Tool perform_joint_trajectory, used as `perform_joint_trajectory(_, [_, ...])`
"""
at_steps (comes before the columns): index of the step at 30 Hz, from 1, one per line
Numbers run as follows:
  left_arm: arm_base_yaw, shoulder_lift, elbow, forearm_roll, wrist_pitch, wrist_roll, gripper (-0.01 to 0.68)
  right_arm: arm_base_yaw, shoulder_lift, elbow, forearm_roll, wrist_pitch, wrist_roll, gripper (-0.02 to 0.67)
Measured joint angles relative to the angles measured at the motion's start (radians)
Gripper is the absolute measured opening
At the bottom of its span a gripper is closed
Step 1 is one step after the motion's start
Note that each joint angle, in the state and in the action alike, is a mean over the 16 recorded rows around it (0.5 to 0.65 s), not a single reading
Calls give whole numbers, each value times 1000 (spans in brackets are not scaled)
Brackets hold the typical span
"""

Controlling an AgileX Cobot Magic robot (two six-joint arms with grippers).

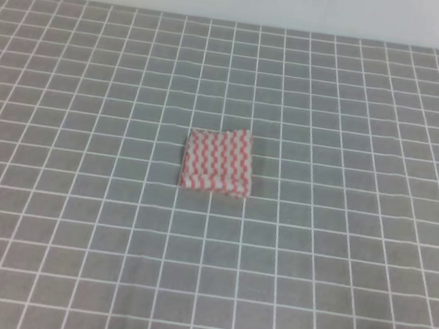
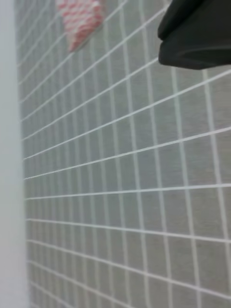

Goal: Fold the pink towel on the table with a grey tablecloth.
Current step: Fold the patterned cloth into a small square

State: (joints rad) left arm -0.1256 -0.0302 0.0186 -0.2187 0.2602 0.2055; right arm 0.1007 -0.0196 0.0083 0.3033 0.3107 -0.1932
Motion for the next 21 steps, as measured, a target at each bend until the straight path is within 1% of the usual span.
perform_joint_trajectory(8, [-1,7,-7,3,75,18,-3,0,2,-3,1,2,0,-16])
perform_joint_trajectory(21, [0,14,-13,4,88,19,-4,0,0,1,0,-1,0,-16])
